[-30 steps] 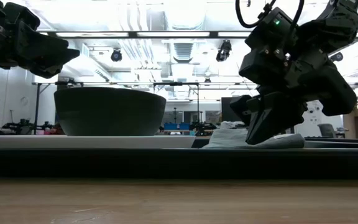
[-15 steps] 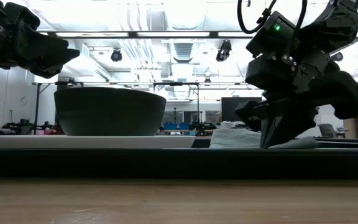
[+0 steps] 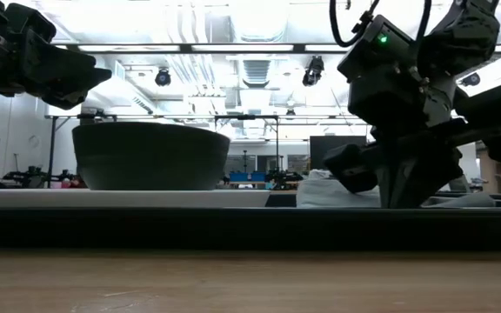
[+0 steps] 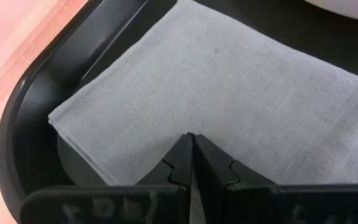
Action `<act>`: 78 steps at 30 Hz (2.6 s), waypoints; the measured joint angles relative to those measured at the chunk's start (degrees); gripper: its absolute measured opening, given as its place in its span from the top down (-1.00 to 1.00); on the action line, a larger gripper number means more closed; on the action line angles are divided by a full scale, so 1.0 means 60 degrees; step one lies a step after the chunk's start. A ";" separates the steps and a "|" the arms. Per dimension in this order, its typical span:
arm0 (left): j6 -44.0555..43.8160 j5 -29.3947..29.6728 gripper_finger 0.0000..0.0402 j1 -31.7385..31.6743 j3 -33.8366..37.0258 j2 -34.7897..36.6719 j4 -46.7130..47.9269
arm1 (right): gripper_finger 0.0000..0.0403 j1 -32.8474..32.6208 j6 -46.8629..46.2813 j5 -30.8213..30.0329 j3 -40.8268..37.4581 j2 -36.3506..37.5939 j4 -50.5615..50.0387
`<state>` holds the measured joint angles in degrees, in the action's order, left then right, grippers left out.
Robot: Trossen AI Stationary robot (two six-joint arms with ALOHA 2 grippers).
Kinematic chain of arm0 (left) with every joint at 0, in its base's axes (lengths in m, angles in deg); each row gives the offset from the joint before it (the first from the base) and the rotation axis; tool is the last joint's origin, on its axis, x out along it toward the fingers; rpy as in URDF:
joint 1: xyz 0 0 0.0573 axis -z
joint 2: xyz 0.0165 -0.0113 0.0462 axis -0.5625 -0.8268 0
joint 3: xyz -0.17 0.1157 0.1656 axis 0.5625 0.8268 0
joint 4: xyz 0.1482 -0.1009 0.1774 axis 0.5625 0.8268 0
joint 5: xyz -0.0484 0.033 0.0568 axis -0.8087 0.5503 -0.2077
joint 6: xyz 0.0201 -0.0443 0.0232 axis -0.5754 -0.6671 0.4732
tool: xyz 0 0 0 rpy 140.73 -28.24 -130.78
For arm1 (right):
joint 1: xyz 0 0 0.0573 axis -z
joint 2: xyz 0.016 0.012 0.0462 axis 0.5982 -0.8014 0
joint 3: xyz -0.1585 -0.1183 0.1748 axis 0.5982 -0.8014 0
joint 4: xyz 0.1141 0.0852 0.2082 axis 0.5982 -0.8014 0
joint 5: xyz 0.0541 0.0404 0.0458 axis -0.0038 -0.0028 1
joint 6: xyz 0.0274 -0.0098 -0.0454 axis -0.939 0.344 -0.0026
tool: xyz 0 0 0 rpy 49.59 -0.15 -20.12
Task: Set up tray
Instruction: Put the grey napkin on the black serving tray, then put the blue fork on top of the grey napkin
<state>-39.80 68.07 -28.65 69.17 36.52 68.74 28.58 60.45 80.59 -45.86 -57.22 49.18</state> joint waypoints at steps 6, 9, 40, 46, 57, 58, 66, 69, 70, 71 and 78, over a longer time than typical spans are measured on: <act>0.0002 0.0001 0.27 0.0001 -0.0002 -0.0002 0.0004 | 0.96 -0.0023 0.0140 0.0264 0.0516 -0.0052 -0.1012; 0.0000 0.0000 0.27 0.0000 -0.0003 0.0000 0.0004 | 0.96 -0.0034 0.0136 0.0282 0.0596 -0.0045 -0.1331; 0.0000 0.0002 0.27 0.0000 -0.0003 -0.0002 0.0004 | 0.96 0.0922 0.0333 -0.1685 0.0821 0.1245 -0.2003; 0.0000 0.0000 0.27 0.0003 -0.0003 0.0000 0.0011 | 0.96 0.2037 -0.0288 -0.2944 0.0571 0.0614 -0.0686; 0.0000 0.0000 0.27 0.0004 -0.0003 -0.0058 0.0024 | 0.96 0.2516 -0.0362 -0.2835 0.0611 -0.0154 -0.0484; 0.0002 0.0000 0.27 0.0004 -0.0003 -0.0058 0.0024 | 0.96 0.2516 -0.0373 -0.2835 0.0607 -0.0083 -0.0511; 0.0000 0.0000 0.27 0.0000 -0.0003 -0.0062 0.0026 | 0.96 0.2394 -0.0586 -0.2875 0.0529 0.0895 -0.1132; 0.0000 0.0000 0.27 0.0001 -0.0003 -0.0062 0.0026 | 0.96 0.2243 -0.0595 -0.2875 0.0495 0.1137 -0.1217; 0.0000 0.0000 0.27 0.0001 -0.0003 -0.0062 0.0026 | 0.96 0.2186 -0.0586 -0.2875 0.0487 0.1219 -0.1208; 0.0003 0.0000 0.27 0.0003 -0.0003 -0.0062 0.0029 | 0.96 0.2120 -0.0588 -0.2875 0.0487 0.1291 -0.1162; 0.0000 0.0000 0.27 0.0004 -0.0003 -0.0062 0.0029 | 0.96 0.1717 -0.0607 -0.2864 0.0487 0.1457 -0.1387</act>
<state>-39.80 68.07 -28.63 69.15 36.15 68.91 38.88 56.81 63.41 -42.94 -48.48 40.86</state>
